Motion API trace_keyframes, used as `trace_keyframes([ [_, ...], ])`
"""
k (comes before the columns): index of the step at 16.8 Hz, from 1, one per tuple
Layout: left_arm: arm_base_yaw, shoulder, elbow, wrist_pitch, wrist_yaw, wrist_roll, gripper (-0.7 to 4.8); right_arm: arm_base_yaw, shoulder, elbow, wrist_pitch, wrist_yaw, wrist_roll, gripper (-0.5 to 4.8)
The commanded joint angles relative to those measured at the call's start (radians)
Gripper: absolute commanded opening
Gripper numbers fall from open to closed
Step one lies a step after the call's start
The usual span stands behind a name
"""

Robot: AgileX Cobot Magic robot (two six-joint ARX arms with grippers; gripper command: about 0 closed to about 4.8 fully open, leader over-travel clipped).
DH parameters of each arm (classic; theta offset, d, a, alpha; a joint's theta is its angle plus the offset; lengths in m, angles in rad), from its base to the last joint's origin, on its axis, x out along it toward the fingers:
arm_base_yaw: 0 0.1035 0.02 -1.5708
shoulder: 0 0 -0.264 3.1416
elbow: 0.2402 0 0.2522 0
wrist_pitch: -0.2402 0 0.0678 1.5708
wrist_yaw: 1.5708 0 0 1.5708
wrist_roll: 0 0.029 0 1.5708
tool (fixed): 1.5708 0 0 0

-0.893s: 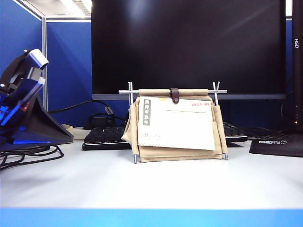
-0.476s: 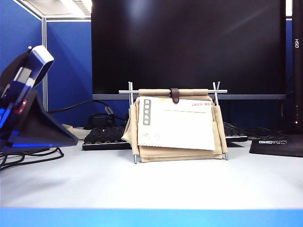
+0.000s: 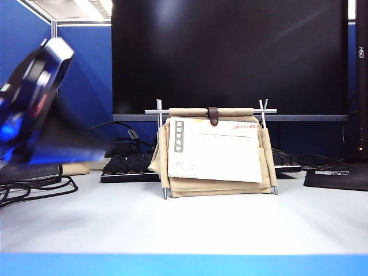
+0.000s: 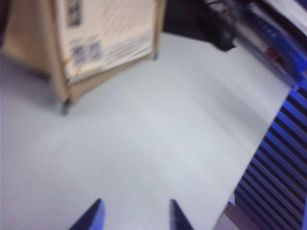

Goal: Turn one page of the calendar.

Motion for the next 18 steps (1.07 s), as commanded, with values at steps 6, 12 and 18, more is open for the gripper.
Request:
trace_keyframes([
  [6,-0.068,-0.003,0.078,0.007,0.073,-0.127,1.54,0.029,1.109,0.631,0.138,-0.259,-0.031,3.46],
  [12,-0.068,-0.003,0.078,-0.034,0.133,-0.122,1.54,0.029,1.535,0.747,0.038,-0.344,-0.033,3.47],
  [18,-0.068,-0.003,0.078,-0.056,0.122,-0.098,1.54,0.033,1.575,0.75,0.106,-0.342,-0.025,3.47],
])
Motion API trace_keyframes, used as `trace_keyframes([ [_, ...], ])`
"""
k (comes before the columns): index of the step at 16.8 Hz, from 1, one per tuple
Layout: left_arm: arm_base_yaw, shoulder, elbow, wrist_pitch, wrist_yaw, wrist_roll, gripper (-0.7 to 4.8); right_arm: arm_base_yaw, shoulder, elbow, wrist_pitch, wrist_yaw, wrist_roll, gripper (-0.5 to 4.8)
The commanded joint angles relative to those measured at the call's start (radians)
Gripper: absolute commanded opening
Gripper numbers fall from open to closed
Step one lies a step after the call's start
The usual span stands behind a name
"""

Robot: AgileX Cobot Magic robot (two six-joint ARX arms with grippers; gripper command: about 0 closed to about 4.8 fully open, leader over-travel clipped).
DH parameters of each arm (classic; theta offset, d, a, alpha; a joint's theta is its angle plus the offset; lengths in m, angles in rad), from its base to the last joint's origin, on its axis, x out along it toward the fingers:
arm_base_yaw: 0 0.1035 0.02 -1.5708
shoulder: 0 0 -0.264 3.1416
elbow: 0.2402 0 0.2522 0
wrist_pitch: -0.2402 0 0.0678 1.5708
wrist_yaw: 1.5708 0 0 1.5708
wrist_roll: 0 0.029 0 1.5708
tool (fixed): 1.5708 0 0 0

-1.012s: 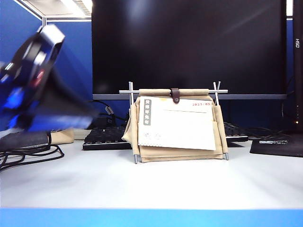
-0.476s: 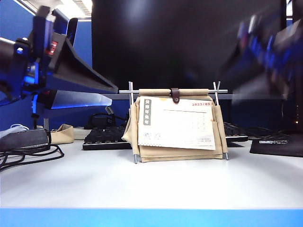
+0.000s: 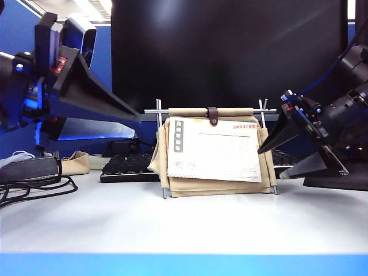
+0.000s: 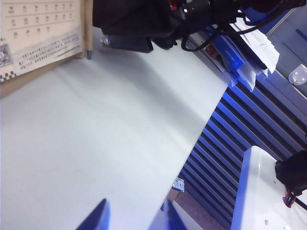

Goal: Turn one page of the calendar.

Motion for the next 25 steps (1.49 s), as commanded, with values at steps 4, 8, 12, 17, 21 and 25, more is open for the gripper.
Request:
trace_keyframes([
  [4,0.0,-0.002,0.004,0.006,-0.009,0.005,1.54,0.002,0.002,0.01,0.099,-0.005,0.004,3.46],
  [8,0.0,-0.002,0.004,0.006,-0.008,0.004,1.54,0.015,0.037,0.011,0.099,-0.016,0.008,3.46],
  [12,0.0,-0.002,0.004,0.002,-0.008,0.003,1.54,0.076,0.087,0.011,0.13,-0.05,0.011,3.46],
  [17,0.0,-0.002,0.004,-0.02,-0.007,0.001,1.54,0.085,0.087,0.012,0.127,-0.058,0.027,3.46],
  [21,0.0,-0.002,0.004,-0.02,-0.007,0.001,1.54,0.089,0.086,0.011,0.126,-0.124,0.061,3.46],
  [25,0.0,-0.002,0.004,-0.02,-0.008,0.004,1.54,0.089,0.086,0.011,0.146,-0.126,0.061,3.46],
])
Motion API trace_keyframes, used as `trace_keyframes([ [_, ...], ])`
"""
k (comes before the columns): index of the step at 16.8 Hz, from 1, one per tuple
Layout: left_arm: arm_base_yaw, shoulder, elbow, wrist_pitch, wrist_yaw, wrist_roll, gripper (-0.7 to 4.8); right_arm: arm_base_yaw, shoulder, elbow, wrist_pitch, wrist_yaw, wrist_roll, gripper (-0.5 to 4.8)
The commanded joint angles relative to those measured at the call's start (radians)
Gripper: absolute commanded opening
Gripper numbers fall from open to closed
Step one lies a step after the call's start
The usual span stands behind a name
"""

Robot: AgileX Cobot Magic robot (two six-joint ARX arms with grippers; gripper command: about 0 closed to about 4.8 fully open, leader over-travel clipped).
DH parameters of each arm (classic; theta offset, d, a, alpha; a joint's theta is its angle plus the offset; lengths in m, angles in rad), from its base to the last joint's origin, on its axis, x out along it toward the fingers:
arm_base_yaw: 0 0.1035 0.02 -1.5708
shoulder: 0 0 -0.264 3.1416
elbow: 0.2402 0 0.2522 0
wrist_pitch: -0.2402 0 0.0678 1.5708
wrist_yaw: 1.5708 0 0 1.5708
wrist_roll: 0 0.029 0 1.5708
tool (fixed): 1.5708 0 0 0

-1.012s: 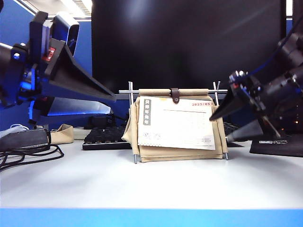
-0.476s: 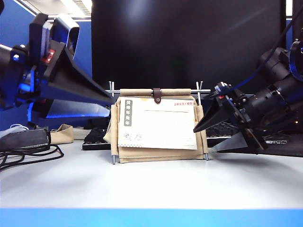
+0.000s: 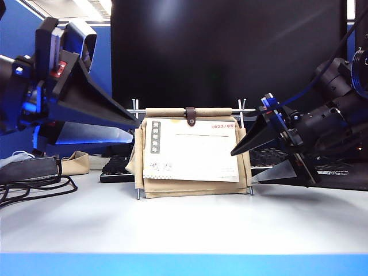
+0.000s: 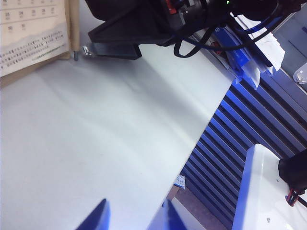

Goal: Turn one page of the calendar.

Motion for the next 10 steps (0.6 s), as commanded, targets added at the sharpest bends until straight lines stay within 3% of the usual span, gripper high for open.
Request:
trace_keyframes([
  [1,0.0,-0.002,0.004,0.005,0.002,0.004,1.54,0.003,-0.005,0.004,0.039,-0.009,0.001,3.46],
  [10,0.0,-0.002,0.004,0.005,0.004,0.0,1.54,0.016,0.019,0.017,0.146,0.003,0.026,3.32],
])
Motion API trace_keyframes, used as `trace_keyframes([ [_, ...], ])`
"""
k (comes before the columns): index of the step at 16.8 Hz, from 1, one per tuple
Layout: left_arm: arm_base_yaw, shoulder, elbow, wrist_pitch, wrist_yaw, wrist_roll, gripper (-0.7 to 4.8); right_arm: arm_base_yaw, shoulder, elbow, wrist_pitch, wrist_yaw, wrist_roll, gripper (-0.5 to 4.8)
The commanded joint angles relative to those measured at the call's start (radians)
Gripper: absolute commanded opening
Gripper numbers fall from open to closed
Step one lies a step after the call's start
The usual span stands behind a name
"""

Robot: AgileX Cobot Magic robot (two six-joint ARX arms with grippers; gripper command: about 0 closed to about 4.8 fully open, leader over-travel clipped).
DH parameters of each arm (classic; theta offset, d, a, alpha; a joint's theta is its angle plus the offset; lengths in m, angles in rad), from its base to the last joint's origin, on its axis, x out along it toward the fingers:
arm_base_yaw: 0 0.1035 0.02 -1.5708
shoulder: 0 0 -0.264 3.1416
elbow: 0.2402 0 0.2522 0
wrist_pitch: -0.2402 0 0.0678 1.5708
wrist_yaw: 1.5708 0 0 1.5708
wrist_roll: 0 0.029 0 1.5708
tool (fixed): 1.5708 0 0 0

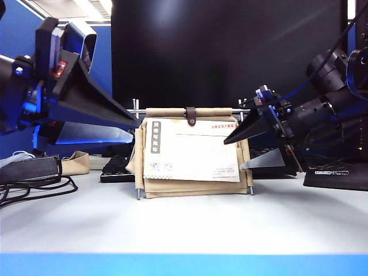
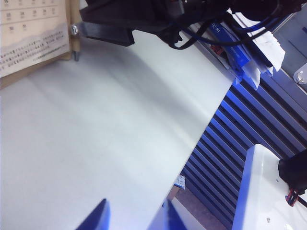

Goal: Turn one page of the calendar.

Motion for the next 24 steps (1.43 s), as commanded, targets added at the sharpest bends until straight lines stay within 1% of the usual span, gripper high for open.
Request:
trace_keyframes([
  [1,0.0,-0.002,0.004,0.005,0.004,0.001,1.54,0.0,0.017,0.008,0.017,0.005,0.002,3.32],
  [7,0.0,-0.002,0.004,-0.003,0.026,0.0,1.54,0.0,0.065,0.018,0.024,-0.003,0.002,3.32],
  [10,0.0,-0.002,0.004,-0.003,0.026,0.001,1.54,0.0,0.066,0.018,0.033,-0.047,0.021,3.31],
  [14,0.0,-0.002,0.004,-0.002,0.021,0.002,1.54,0.021,0.066,0.017,0.033,-0.063,0.021,3.18],
  [16,0.0,-0.002,0.004,-0.002,0.022,0.001,1.54,0.03,0.068,0.017,0.034,-0.061,0.021,2.36],
  [17,0.0,-0.002,0.005,-0.002,0.022,0.001,1.54,0.03,0.07,0.017,0.035,-0.061,0.021,2.13],
  [18,0.0,-0.002,0.004,-0.002,0.022,0.001,1.54,0.03,0.073,0.017,0.036,-0.062,0.021,2.0],
  [24,0.0,-0.002,0.004,-0.002,0.026,0.001,1.54,0.032,0.09,0.016,0.016,-0.073,0.021,2.02],
])
